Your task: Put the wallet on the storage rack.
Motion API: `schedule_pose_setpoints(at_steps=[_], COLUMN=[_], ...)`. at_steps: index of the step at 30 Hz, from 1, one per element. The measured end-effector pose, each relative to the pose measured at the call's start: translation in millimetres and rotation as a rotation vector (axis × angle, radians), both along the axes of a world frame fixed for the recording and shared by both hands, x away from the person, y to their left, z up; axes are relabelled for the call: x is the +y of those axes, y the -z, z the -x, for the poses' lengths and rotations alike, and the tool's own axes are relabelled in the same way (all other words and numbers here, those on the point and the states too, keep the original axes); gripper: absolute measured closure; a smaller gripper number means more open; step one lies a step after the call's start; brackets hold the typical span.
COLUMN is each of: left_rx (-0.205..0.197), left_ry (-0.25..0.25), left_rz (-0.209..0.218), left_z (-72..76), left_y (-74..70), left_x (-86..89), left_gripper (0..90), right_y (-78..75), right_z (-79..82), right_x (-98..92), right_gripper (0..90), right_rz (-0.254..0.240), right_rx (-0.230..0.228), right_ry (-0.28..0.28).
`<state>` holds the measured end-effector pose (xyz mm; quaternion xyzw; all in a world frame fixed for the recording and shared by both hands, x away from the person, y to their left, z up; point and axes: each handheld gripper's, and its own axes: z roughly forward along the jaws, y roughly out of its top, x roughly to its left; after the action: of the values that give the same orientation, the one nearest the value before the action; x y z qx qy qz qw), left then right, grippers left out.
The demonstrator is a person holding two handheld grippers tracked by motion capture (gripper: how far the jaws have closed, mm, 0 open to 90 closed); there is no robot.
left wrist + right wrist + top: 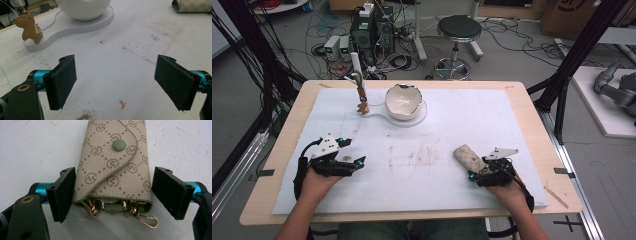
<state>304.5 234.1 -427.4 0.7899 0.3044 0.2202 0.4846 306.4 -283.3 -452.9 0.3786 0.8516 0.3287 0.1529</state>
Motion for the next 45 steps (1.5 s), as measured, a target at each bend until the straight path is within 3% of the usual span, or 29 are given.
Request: schedule_pose_setpoints(at_steps=[3,12,21,27,35,45], left_rx=[-0.001,-0.006,-0.004,-0.005,-0.009,-0.017], left_ry=[-0.002,-0.003,-0.008,-0.016,-0.041,-0.057], left_rz=[-0.001,0.001,0.003,0.001,0.005,0.002], left_z=[0.4,1.2,1.6,5.6,14.3,23.8], left_y=[-0.1,-0.7,-0.1,-0.6,-1.3,-1.8], left_x=[0.0,-0.5,1.8,4.7,14.5,23.9], left_gripper=[17.8,17.8,17.8,17.8,17.8,17.8], right_y=[-2.7,-6.7,-25.3,-43.1,-76.8,-100.5], right_z=[0.2,-1.1,-1.6,-13.9,-39.9,-76.9], right_x=[-1.9,-2.9,2.4,10.0,42.1,83.7], right_gripper=[33.7,37.8,38.0,38.0,38.0,37.9], right_rz=[-0.004,0.0,-0.032,-0.062,-0.028,-0.006], right_rx=[0.007,0.017,-0.05,-0.083,-0.131,-0.137], right_ry=[0.002,-0.001,-0.014,-0.012,-0.067,-0.116])
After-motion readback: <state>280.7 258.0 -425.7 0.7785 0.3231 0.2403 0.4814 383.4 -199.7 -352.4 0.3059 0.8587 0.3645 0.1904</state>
